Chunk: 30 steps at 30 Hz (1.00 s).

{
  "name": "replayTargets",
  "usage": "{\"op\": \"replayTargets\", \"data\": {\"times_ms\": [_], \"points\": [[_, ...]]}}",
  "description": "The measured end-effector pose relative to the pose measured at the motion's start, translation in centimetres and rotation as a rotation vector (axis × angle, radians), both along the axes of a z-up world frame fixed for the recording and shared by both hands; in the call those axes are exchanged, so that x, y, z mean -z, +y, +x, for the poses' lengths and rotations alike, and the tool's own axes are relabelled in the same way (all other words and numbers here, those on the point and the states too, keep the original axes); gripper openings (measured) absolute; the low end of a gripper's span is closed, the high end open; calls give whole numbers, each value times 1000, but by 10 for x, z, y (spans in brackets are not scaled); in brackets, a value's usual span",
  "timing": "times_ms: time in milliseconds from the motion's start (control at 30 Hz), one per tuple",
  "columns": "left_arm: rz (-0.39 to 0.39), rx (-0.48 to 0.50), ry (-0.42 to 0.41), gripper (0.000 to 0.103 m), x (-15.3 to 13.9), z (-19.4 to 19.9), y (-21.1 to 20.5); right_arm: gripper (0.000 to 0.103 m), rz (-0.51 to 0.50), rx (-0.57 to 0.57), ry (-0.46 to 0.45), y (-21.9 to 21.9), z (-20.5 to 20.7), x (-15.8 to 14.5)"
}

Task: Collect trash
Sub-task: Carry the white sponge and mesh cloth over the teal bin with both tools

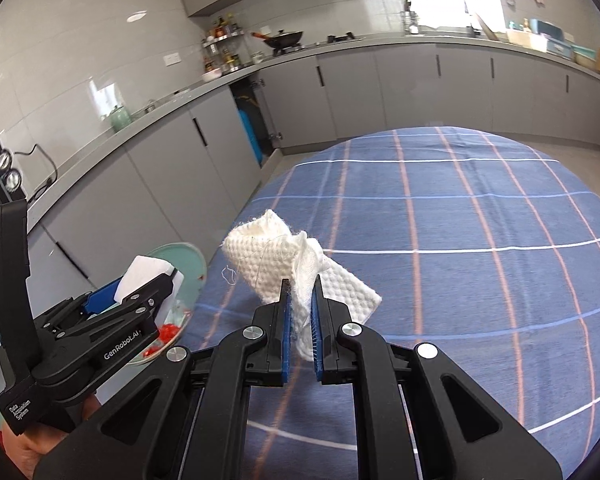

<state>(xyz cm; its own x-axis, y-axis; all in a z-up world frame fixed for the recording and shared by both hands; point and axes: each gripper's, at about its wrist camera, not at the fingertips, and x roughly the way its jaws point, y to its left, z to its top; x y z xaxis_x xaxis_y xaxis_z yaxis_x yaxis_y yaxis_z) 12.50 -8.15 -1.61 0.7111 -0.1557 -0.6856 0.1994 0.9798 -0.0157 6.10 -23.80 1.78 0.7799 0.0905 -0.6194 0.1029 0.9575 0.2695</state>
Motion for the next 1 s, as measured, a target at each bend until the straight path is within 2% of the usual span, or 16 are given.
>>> {"op": "replayTargets", "data": {"times_ms": [1000], "points": [[-29, -195, 16, 56, 8, 2, 110, 10, -36, -242, 13, 113, 31, -2]]}}
